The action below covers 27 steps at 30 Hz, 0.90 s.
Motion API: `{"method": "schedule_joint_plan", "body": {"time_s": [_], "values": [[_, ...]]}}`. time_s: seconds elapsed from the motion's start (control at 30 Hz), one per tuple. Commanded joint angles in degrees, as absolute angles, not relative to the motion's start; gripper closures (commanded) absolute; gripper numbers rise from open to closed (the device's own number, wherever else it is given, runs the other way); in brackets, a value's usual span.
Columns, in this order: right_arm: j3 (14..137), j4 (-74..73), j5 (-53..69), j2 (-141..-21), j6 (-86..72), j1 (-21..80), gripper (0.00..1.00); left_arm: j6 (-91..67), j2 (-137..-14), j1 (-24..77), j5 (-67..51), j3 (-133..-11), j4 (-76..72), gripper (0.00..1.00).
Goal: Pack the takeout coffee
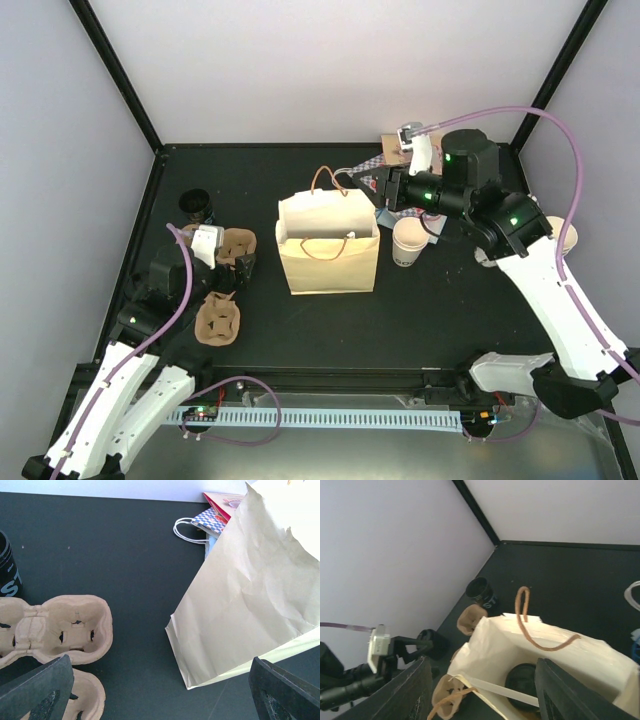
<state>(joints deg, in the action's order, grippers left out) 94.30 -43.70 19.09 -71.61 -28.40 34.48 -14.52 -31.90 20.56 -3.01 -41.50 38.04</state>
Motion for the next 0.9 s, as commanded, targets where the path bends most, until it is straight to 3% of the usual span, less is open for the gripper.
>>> {"method": "schedule_joint_plan", "body": {"time_s": [0.0,0.87], "values": [[92.7,-45.1,13.2,-68.9,-25.0,34.7,0.4,-13.9,-31.8,20.1,-2.9,-41.4,36.8,0.02],[67.4,-39.2,1.7,-52.4,-9.6,34.7,0.37,-16.7,-36.8,20.2,-9.6,-42.1,35.3,0.02]]}}
